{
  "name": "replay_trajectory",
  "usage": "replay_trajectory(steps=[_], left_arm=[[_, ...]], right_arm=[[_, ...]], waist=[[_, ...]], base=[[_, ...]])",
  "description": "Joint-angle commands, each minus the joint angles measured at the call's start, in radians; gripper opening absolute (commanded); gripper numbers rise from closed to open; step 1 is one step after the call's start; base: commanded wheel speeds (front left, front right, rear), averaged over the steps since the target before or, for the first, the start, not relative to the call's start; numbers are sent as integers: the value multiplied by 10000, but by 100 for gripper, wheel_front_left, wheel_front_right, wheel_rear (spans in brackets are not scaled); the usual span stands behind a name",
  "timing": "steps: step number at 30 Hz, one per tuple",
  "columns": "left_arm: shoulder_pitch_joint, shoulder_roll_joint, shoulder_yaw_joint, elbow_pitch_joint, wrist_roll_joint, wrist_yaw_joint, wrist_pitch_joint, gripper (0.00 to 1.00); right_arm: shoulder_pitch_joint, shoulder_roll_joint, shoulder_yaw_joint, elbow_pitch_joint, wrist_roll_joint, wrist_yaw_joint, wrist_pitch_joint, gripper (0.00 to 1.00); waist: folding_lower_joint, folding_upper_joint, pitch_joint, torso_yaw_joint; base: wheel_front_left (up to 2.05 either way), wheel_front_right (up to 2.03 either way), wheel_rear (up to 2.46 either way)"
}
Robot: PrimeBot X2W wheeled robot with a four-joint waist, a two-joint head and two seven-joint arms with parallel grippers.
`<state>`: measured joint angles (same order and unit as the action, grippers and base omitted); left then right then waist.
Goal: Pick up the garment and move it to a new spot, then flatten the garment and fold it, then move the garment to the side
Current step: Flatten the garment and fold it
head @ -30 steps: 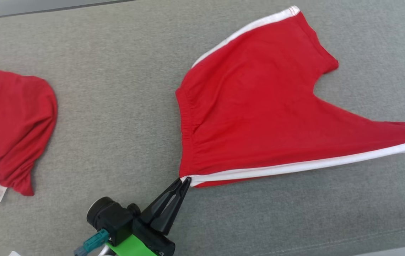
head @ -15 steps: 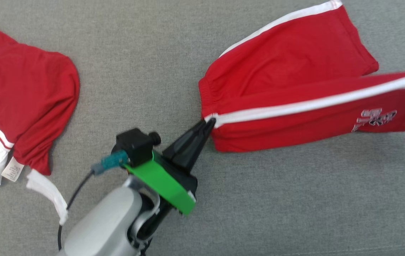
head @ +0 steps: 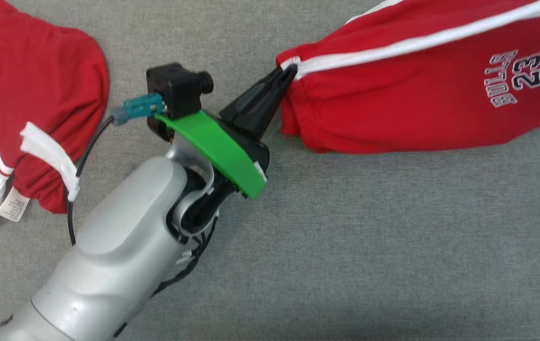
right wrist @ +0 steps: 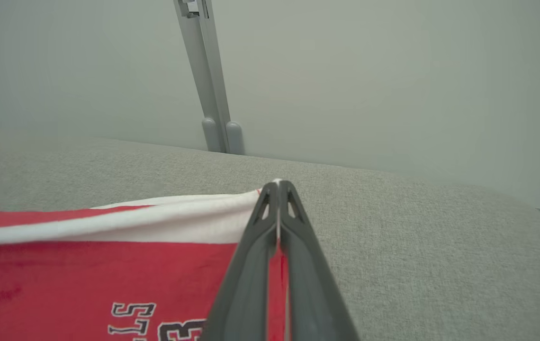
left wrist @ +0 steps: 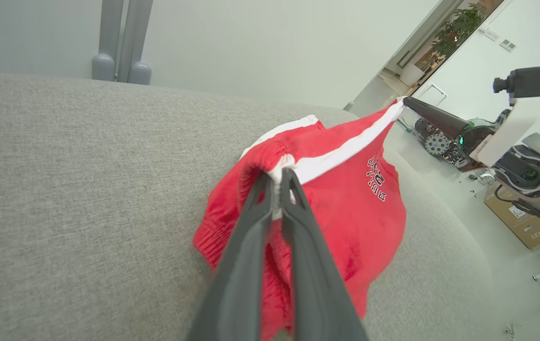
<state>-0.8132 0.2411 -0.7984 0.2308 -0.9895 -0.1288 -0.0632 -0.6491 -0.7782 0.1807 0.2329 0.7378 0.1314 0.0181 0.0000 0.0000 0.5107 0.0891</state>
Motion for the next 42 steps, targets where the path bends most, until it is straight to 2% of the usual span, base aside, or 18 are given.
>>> replay_trajectory(steps=[1, 15, 16, 17, 18, 21, 27, 31, 33, 36, 42], left_arm=[[-380, -8, -62, 176, -112, -19, -61, 0], [-2126, -220, -824, 1962, -875, -19, -533, 0], [-2182, -238, -885, 2095, -925, -19, -605, 13], [-2214, -248, -928, 2215, -964, -19, -649, 35], [-2256, -251, -963, 2362, -979, -19, -761, 100], [-2273, -257, -1076, 2704, -935, -19, -1098, 100], [-1551, -59, -1201, 3113, 69, 108, -1933, 100], [-528, 73, -540, 2319, 1519, 862, -2027, 100], [519, 77, 101, 1484, 2474, 1364, -2020, 100], [1949, -117, 977, 274, 3629, 1862, -2022, 100], [4261, -914, 2194, -1454, 5450, 2365, -2021, 100]], right_arm=[[-411, -65, 150, 238, 1, -13, 18, 0], [-3064, 65, 1895, 2562, -46, -13, -365, 0], [-3208, 112, 2000, 2699, 26, -13, -481, 0], [-3298, 141, 2091, 2809, 68, -15, -560, 0], [-3389, 204, 2207, 2936, 119, -15, -707, 100], [-3424, 388, 2486, 3161, 466, -14, -1089, 100], [-2522, 331, 2973, 3209, 1224, -14, -1997, 100], [-1604, 367, 3193, 3027, 1767, -14, -2240, 100], [-1146, 398, 3208, 2981, 2065, -14, -2310, 100], [-640, 416, 3190, 3075, 2346, -14, -2313, 100], [-536, 325, 2901, 3940, 2361, -12, -2159, 100]], waist=[[0, 0, 337, 252], [0, 0, 1011, 429], [0, 0, 1026, 425], [0, 0, 1030, 420], [0, 0, 1021, 406], [0, 0, 895, 339], [0, 0, 219, 174], [0, 0, -268, 38], [0, 0, -476, 5], [0, 0, -704, 106], [0, 0, -914, 770]], base=[[0, 0, 0], [0, 0, 0], [0, 0, 0], [0, 0, 0], [0, 0, 0], [0, 0, 0], [0, 0, 0], [0, 0, 0], [0, 0, 0], [0, 0, 0], [0, 0, 0]])
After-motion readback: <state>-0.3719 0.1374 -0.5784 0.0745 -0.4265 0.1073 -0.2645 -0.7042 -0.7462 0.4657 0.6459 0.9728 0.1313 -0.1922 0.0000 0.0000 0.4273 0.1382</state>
